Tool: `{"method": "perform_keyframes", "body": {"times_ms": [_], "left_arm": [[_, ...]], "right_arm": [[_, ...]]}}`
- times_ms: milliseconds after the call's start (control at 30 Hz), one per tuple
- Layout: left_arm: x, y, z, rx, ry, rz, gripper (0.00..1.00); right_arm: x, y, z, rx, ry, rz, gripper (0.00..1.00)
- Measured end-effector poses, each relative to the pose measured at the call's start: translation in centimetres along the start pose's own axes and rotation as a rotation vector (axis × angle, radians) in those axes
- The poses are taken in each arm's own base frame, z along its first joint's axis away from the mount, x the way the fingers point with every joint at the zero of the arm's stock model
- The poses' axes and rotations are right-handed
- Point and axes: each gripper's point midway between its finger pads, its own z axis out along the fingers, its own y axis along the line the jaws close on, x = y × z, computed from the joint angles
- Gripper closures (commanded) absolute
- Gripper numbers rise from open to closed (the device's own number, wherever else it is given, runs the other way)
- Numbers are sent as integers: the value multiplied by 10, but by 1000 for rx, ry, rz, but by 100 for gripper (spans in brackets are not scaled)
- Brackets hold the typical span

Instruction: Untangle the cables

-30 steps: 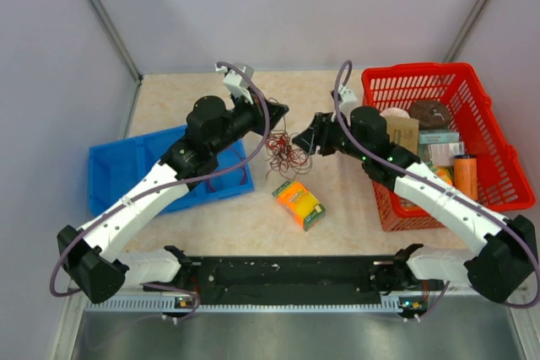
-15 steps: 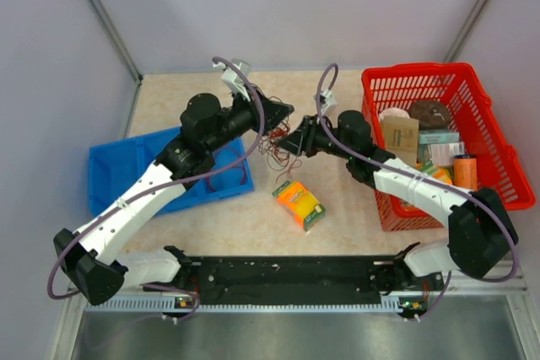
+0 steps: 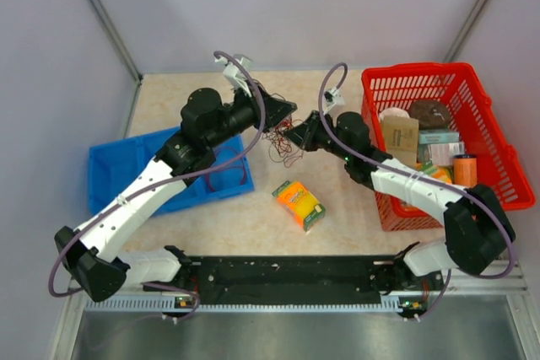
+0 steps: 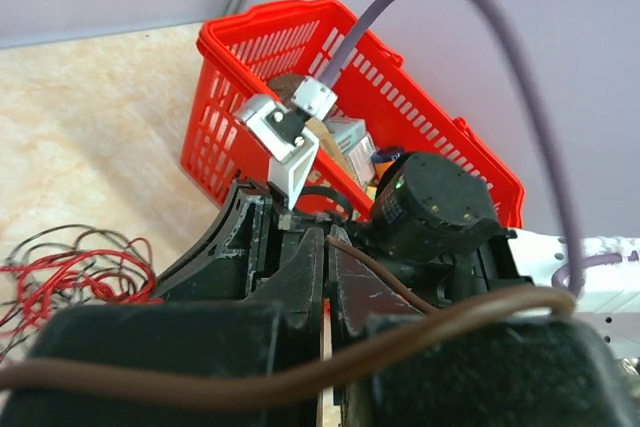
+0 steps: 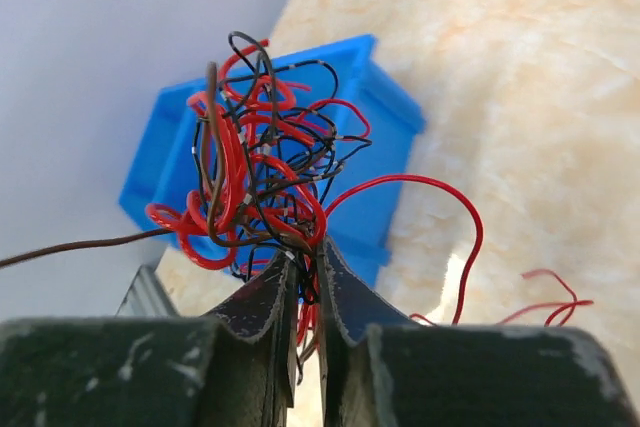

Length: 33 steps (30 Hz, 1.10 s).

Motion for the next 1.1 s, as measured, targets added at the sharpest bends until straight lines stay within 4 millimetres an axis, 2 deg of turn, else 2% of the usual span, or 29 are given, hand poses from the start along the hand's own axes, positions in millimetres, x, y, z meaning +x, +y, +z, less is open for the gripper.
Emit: {"method": "perform_keyframes", "body": {"times_ms": [100,167,267,400,500,600,800,1000,1100], "left_arm": [[-16,-3,-4,-23,-27,37,100],[-32,-9,-10,-31,-66,69,100],[-55,-20,-23,-38,-119,111,100],[-87,-38,-45,-41,-195,167,100],[-114,-49,-67,-66,-266,222,100],[-132,-56,-90,-99,-319,268,100],[-169,-74,-140,-147,-439,361,100],[-182,-88,-188,-167,-514,436,100],[-186,-89,-199,-181,-536,443,100]], "right_arm": [[4,-28,1,127,-4,45,100],[12,-48,4,189,14,75,100],[29,-89,6,325,69,136,100],[39,-125,8,494,118,149,96],[39,-139,9,577,132,131,98],[34,-152,10,647,123,103,100],[36,-188,11,803,158,55,100],[21,-192,9,853,149,-13,98],[16,-192,7,855,157,-54,98]]}}
